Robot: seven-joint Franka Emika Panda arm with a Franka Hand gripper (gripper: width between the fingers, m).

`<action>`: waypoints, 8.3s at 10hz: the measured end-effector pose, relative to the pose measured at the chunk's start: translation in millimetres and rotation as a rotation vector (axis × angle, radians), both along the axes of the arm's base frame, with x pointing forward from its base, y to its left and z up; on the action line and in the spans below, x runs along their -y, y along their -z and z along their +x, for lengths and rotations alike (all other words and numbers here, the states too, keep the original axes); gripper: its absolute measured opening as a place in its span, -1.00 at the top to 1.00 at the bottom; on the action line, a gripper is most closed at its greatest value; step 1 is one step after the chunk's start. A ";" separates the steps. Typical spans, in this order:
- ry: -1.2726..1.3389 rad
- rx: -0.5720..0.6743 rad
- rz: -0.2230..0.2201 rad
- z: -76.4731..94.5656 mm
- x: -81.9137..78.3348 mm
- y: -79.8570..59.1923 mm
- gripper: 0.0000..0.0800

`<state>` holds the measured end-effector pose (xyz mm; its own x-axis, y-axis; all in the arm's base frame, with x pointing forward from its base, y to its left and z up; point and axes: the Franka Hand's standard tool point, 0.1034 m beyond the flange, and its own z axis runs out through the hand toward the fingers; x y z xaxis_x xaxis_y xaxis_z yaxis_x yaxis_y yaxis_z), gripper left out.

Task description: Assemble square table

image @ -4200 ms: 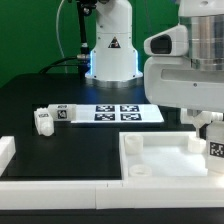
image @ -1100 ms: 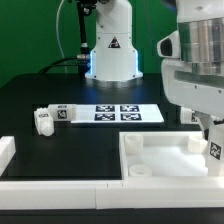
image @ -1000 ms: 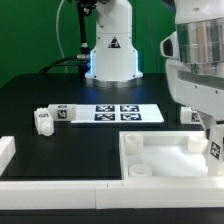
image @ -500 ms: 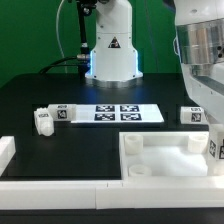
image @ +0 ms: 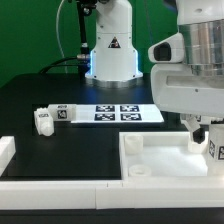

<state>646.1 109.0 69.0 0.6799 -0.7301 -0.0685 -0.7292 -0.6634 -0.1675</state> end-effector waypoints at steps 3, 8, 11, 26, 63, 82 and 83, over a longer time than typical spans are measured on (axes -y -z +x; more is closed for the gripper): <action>-0.456 0.054 -0.088 -1.3 -2.7 -2.7 -0.62; -0.691 0.090 -0.111 -2.0 -5.6 -1.6 -0.17; -0.496 0.061 -0.099 -2.2 -3.4 -0.7 0.28; 1.068 -0.190 0.122 -2.8 -2.3 -0.1 0.28; 0.509 -0.096 0.103 -99.5 8.3 -42.5 -0.62; 0.821 -0.294 0.014 -249.5 -44.4 29.6 -0.62; 0.822 -0.293 0.014 -249.4 -43.9 29.8 -0.62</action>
Offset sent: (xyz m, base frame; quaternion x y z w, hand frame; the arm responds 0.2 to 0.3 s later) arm -0.0060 0.0200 0.0050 0.0070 0.0016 -0.5230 0.8523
